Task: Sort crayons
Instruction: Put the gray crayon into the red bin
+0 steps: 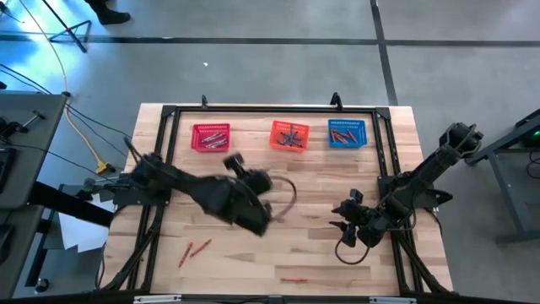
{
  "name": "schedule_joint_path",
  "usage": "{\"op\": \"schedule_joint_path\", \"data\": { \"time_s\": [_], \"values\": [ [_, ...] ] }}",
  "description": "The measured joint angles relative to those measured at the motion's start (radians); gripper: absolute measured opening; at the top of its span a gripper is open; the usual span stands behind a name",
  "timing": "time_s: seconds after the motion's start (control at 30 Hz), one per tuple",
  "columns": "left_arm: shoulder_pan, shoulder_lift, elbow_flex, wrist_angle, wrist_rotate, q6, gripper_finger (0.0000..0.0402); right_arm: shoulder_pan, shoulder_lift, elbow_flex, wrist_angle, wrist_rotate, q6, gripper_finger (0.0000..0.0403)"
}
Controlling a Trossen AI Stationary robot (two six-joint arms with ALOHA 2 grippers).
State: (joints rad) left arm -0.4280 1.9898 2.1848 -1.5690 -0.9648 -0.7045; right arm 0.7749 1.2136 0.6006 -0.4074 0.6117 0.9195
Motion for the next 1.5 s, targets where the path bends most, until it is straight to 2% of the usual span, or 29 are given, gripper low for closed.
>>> {"op": "schedule_joint_path", "data": {
  "time_s": [0.1,0.37,0.73,0.83,0.9,0.97,1.03,1.17,1.23,1.4,1.5],
  "values": [
    [0.043,-0.085,-0.088,0.002,-0.005,-0.035,0.0000,0.012,0.004,0.000,0.001,-0.001,0.000,0.0181],
    [0.181,-0.322,-0.448,0.001,-0.023,-0.160,0.0000,0.018,0.006,0.000,0.006,0.000,0.000,0.0181],
    [0.453,-0.577,-0.917,0.004,-0.015,-0.618,0.0000,0.017,0.006,-0.001,0.009,0.011,-0.001,0.0181],
    [0.514,-0.620,-1.017,0.044,-0.014,-0.757,0.0000,0.017,0.006,-0.001,0.009,0.036,-0.001,0.0181],
    [0.547,-0.641,-1.075,0.105,-0.013,-0.799,0.0000,0.017,0.006,-0.001,0.009,0.042,0.001,0.0181],
    [0.570,-0.661,-1.126,0.193,-0.008,-0.775,0.0000,0.017,0.006,-0.001,0.009,0.042,0.013,0.0181],
    [0.584,-0.675,-1.167,0.306,0.005,-0.671,0.0000,0.017,0.006,-0.001,0.009,0.042,0.022,0.0181],
    [0.616,-0.692,-1.229,0.560,0.135,-0.372,0.0000,0.017,0.006,-0.001,0.009,0.042,0.022,0.0181],
    [0.637,-0.693,-1.248,0.658,0.209,-0.272,0.0000,0.017,0.006,-0.001,0.010,0.042,0.023,0.0181],
    [0.692,-0.693,-1.284,0.824,0.223,-0.243,0.0000,0.017,0.006,-0.001,0.020,0.042,0.023,0.0181],
    [0.716,-0.693,-1.289,0.834,0.223,-0.232,0.0000,0.017,0.006,-0.002,0.023,0.042,0.023,0.0181]
  ]
}}
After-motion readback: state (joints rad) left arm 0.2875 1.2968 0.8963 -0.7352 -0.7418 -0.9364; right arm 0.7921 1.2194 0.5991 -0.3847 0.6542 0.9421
